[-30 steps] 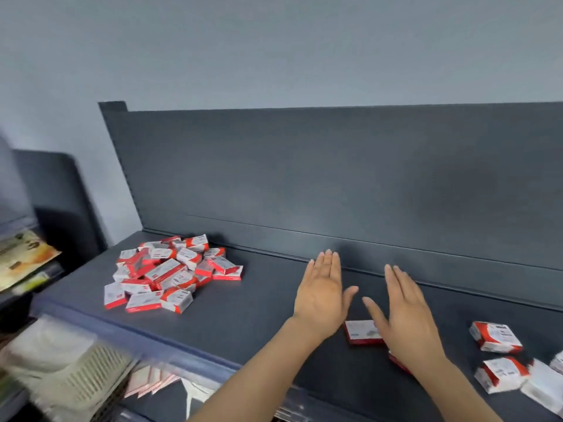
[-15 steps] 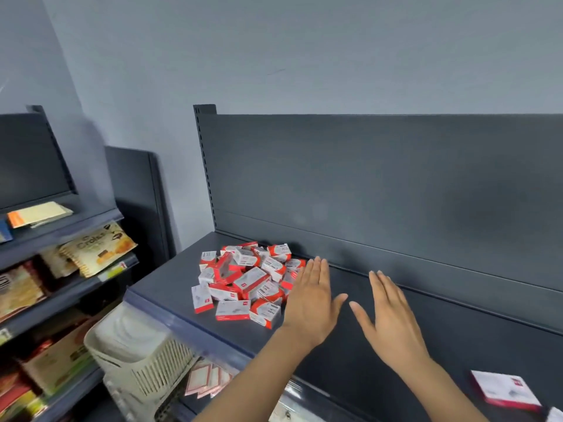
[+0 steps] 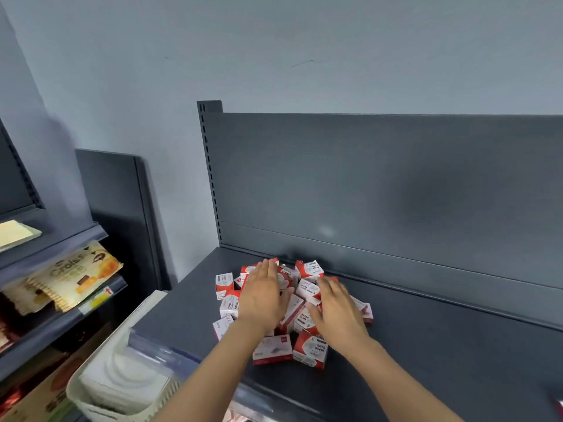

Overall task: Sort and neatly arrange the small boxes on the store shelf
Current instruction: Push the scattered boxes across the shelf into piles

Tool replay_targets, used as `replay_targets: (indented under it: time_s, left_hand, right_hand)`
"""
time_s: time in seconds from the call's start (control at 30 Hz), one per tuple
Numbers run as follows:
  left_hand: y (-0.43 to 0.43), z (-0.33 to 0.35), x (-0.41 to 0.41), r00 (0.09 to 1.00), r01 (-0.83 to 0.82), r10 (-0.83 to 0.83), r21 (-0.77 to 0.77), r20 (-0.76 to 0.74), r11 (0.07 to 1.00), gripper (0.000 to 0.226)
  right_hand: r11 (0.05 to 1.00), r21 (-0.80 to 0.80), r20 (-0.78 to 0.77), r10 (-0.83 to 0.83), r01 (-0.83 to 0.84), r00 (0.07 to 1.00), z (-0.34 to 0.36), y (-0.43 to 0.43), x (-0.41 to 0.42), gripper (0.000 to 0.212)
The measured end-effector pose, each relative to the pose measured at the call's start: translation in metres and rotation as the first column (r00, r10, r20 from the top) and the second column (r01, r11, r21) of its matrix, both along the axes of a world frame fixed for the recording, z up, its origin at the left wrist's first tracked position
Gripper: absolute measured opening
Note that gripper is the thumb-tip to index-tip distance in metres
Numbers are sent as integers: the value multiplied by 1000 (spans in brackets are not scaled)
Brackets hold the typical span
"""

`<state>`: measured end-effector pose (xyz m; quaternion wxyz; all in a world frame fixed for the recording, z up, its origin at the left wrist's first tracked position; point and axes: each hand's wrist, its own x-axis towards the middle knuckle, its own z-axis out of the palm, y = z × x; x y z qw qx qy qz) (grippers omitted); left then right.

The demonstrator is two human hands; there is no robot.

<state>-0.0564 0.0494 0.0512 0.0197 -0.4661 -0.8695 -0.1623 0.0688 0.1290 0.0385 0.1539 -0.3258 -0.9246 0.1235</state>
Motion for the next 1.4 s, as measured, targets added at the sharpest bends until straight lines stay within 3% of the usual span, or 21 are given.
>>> replay_targets:
  time_s: [0.13, 0.27, 0.37, 0.73, 1.0, 1.4]
  left_hand:
    - [23, 6, -13, 997, -44, 47, -54, 60, 998, 61]
    - [34, 8, -19, 994, -76, 83, -102, 68, 992, 31]
    - [37, 5, -21, 996, -59, 67, -113, 67, 992, 28]
    - [42, 40, 2, 998, -42, 29, 212, 63, 976, 33]
    - [112, 54, 123, 980, 175, -195, 273, 48, 946, 35]
    - [204, 47, 420, 860, 427, -495, 357, 123, 831, 36]
  right_hand:
    - [1000, -27, 21, -14, 14, 1000, -4, 7, -28, 45]
    - [998, -36, 19, -42, 43, 999, -8, 14, -39, 38]
    - [998, -50, -5, -45, 45, 999, -12, 18, -42, 32]
    - [996, -36, -143, -84, 80, 986, 14, 25, -1, 27]
    - [963, -50, -220, -268, 264, 938, 37, 58, 127, 30]
    - [833, -18, -187, -546, 552, 817, 40, 119, 434, 33]
